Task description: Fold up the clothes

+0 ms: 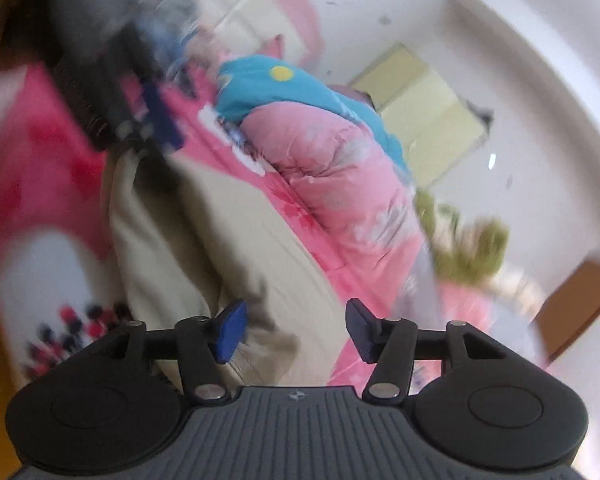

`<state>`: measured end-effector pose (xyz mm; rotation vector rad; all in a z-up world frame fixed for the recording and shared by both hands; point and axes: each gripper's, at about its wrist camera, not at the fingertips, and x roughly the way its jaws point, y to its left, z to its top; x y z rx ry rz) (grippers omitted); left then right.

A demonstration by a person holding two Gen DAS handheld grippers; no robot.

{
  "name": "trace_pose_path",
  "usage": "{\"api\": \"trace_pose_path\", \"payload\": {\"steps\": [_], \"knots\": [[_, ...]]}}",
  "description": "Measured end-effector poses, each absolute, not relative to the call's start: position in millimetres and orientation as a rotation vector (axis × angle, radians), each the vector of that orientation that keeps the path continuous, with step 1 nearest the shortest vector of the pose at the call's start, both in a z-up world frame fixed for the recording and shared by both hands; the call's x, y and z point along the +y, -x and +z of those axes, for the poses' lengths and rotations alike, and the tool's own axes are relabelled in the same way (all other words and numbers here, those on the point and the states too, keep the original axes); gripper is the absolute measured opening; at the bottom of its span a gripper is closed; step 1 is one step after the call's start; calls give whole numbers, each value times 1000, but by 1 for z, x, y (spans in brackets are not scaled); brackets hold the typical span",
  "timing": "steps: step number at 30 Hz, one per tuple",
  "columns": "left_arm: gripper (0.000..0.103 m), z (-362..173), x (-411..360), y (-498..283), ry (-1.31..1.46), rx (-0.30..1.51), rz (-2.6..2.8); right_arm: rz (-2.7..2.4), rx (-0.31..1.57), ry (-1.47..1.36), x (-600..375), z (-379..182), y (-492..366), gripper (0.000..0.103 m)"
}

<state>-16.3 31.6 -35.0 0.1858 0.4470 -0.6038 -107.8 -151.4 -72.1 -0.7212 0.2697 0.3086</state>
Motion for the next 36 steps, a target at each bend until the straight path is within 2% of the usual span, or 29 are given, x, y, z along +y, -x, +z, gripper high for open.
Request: {"api": "trace_pose_path", "payload": {"steps": [5,8,12,16,20,21,26,36], "knots": [[47,-33,40,16,-120,447,-610,521,419,241,-192,-38,109,56],[47,-29,50,19,-48,437,-608,622,497,78,-193,-42,101,45],[47,-27,70,20,96,439,-591,705,567,1,-178,-56,89,20],[47,-28,90,18,217,443,-572,776,560,60,-158,-62,89,20],[48,-35,100,18,295,458,-587,732,642,76,-146,-79,78,17],[50,-37,100,18,296,465,-589,699,661,77,-144,-84,73,13],[69,-44,93,24,276,477,-632,632,573,0,-153,-76,76,11],[72,-53,77,21,266,493,-654,562,541,-112,-169,-71,60,10]]}}
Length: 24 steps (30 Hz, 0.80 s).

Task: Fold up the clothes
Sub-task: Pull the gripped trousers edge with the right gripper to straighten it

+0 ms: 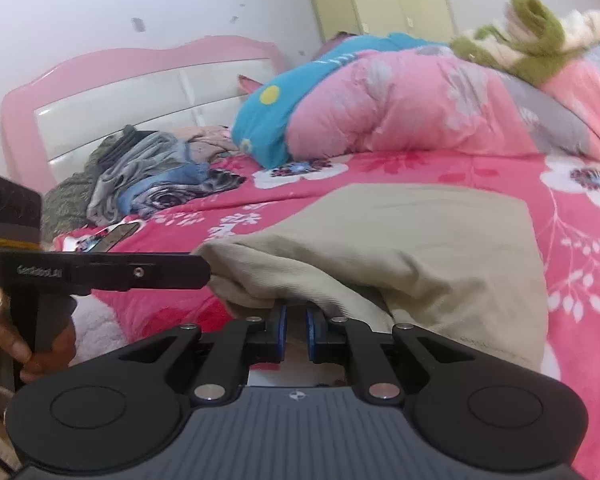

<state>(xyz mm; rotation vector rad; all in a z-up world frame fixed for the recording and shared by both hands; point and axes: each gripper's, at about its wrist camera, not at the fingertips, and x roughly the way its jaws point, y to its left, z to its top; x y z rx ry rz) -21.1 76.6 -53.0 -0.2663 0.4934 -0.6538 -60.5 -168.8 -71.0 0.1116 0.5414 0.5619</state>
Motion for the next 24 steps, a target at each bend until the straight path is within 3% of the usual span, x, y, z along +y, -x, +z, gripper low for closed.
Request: {"api": "trace_pose_path", "payload": {"steps": [5,16,24], "knots": [[72,-54,75,18,259,493,-624,563,584,-171,-176,-77,54,10],[72,-58,70,11,281,521,-564,607,481,-63,-168,-63,76,12],[72,-45,90,34,271,434,-612,571,513,-16,-162,-70,68,13]]}}
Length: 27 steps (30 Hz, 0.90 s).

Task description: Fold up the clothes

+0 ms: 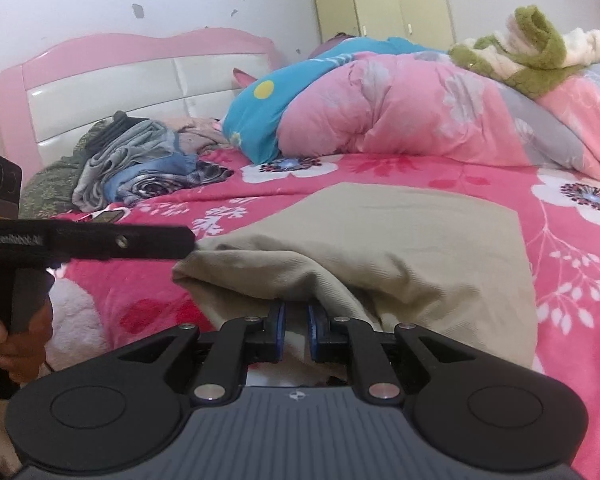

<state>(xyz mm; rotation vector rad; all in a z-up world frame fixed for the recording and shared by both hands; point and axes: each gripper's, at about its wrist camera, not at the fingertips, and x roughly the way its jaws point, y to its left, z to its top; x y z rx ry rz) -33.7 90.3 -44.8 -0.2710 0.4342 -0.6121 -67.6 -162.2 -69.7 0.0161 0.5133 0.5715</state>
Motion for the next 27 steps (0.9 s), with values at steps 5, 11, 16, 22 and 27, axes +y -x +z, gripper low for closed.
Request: {"api": "trace_pose_path", "payload": {"steps": [5,11,16,22,27], "knots": [[72,-50,99,28,293,463,-548,643,465,-14,-167,-57,83,17],[72,-51,97,29,285,473,-548,582,457,45,-157,-59,73,21],[72,-51,91,35,253,468,-561,514,467,119,-138,-86,53,19],[72,-52,92,36,261,469,-579,516,440,82,-151,-73,63,21],[72,-50,98,36,287,462,-552,637,384,121,-151,-66,83,51]]}}
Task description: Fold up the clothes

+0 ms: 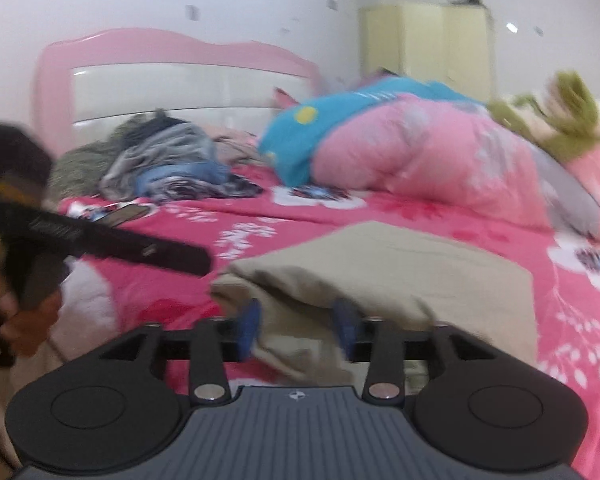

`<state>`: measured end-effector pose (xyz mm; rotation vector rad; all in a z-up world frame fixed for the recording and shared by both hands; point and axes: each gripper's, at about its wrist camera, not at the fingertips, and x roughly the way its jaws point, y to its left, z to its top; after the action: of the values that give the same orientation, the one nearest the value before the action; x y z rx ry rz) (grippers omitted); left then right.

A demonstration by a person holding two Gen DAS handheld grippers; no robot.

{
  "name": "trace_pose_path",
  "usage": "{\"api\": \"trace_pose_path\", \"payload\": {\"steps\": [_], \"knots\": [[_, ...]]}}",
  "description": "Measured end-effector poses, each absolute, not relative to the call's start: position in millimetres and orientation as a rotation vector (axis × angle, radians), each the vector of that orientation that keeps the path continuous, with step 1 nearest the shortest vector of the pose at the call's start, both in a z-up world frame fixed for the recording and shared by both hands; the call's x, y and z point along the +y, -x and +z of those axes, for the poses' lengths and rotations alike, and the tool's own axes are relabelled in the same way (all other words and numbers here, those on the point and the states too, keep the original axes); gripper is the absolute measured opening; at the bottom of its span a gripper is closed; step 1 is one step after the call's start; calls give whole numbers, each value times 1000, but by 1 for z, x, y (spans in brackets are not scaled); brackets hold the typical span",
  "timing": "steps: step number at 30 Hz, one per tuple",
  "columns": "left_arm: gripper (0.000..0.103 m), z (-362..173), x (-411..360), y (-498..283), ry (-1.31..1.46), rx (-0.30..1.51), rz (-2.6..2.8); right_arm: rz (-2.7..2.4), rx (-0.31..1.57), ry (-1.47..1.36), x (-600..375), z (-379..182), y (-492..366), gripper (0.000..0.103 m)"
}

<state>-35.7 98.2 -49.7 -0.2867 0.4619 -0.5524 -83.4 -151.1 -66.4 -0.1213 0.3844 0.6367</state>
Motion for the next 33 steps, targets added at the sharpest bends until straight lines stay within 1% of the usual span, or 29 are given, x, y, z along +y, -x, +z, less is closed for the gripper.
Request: {"api": "trace_pose_path", "payload": {"steps": [2,7,8,10,11,12,14,17,20,23,25,26,27,28,30,31,33], "knots": [[72,-48,99,36,289,457,-541,663,385,155,-141,-69,83,54],[72,-44,104,39,291,432,-514,682,359,306,-109,-80,80,54],[72,-44,105,39,292,433,-509,677,350,344,-102,-82,81,52],[72,-45,107,38,290,434,-496,665,337,379,-94,-84,81,44],[72,-46,108,38,287,435,-491,657,333,378,-94,-84,81,36],[72,-46,109,37,289,436,-488,651,329,375,-93,-84,80,26],[72,-48,110,36,291,437,-482,644,341,310,-102,-80,76,15],[72,-51,110,34,288,445,-486,639,360,225,-113,-75,70,10],[72,-53,105,33,276,448,-505,654,401,146,-120,-75,64,10],[71,-54,95,32,248,448,-538,658,414,143,-121,-77,61,10],[67,-56,92,30,256,446,-546,662,417,147,-121,-77,61,10],[60,-57,90,28,259,451,-549,663,424,135,-122,-78,60,10],[56,-58,88,27,253,458,-546,663,430,124,-123,-78,58,10],[55,-58,86,25,248,465,-543,664,439,109,-124,-78,57,10],[47,-59,83,24,246,467,-546,671,491,11,-132,-81,48,10],[45,-59,83,24,247,465,-548,674,517,-38,-136,-82,44,10],[28,-58,81,24,249,461,-551,685,564,-152,-147,-85,34,9]]}}
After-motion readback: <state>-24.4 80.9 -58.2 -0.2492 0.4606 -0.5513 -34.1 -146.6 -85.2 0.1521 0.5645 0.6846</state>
